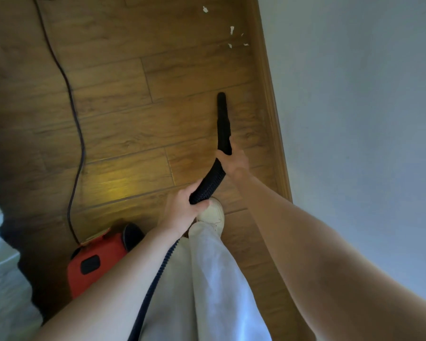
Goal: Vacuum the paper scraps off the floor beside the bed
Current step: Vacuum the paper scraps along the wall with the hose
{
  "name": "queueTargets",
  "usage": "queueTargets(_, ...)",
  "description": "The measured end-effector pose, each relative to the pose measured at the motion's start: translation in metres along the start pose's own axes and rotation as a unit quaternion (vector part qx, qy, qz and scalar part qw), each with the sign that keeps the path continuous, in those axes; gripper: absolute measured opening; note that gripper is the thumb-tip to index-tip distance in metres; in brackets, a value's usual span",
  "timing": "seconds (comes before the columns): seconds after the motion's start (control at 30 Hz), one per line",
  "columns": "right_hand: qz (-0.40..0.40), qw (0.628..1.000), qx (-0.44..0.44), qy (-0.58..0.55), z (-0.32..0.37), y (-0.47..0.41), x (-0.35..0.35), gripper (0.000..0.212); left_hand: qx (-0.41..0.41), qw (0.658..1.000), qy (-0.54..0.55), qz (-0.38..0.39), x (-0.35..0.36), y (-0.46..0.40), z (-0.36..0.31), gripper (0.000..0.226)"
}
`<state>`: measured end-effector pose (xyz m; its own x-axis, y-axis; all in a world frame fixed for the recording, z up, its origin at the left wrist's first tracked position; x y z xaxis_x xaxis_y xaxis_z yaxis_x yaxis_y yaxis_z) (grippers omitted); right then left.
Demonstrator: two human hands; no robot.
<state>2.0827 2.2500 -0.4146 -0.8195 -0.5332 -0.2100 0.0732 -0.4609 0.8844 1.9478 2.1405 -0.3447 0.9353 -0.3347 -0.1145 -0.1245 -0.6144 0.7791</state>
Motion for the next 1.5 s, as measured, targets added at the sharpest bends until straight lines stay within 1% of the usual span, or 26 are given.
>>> queueTargets(0.13, 0.015, 1.000, -0.007, -0.008, 0.040, -0.027, -0.001, 0.068, 0.013, 0.999, -0.046, -0.014, -0.036, -0.024, -0.019, 0.062)
queueTargets(0.27, -0.005, 0.999, -0.015, -0.046, 0.067, -0.047, -0.006, 0.069, 0.022, 0.996, -0.086, -0.004, -0.072, -0.053, -0.035, 0.060)
queueTargets(0.47, -0.044, 0.995, -0.023, -0.087, 0.095, -0.071, -0.033, 0.068, 0.061, 0.989, -0.117, 0.063, -0.110, -0.103, -0.070, 0.057)
queueTargets(0.63, -0.083, 0.989, -0.007, -0.119, 0.113, -0.084, -0.033, 0.070, 0.045, 0.989, -0.089, 0.110, -0.130, -0.129, -0.078, 0.056)
queueTargets(0.77, -0.106, 0.982, 0.022, -0.158, 0.114, -0.080, -0.019, 0.069, 0.030, 0.984, -0.126, 0.122, -0.152, -0.130, -0.079, 0.058)
queueTargets(0.83, -0.118, 0.977, 0.043, -0.172, 0.110, -0.074, -0.011, 0.070, 0.024, 0.980, -0.136, 0.141, -0.158, -0.128, -0.077, 0.059)
queueTargets(0.97, -0.126, 0.980, 0.067, -0.140, 0.113, -0.070, -0.010, 0.069, 0.022, 0.976, -0.146, 0.160, -0.162, -0.124, -0.074, 0.059)
queueTargets(1.3, -0.129, 0.988, 0.051, -0.066, 0.159, -0.106, -0.029, 0.071, 0.027, 0.984, -0.129, 0.120, -0.170, -0.149, -0.093, 0.059)
queueTargets(1.43, -0.121, 0.987, 0.064, -0.078, 0.143, -0.102, -0.028, 0.070, 0.031, 0.982, -0.131, 0.132, -0.163, -0.150, -0.091, 0.058)
queueTargets(1.5, -0.134, 0.986, 0.068, -0.072, 0.133, -0.095, -0.025, 0.070, 0.033, 0.981, -0.131, 0.138, -0.158, -0.146, -0.086, 0.057)
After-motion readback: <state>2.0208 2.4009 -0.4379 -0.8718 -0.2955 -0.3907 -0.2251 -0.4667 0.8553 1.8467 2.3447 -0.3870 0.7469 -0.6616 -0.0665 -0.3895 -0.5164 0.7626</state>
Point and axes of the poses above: each hand's wrist, its own y-axis away from the middle knuckle, its own x-axis out of the palm, z = x × y, the point moved 6 cm from there along -y, towards the middle knuckle, and after that the axes turned 10 degrees about z, right-handed, at the moved point
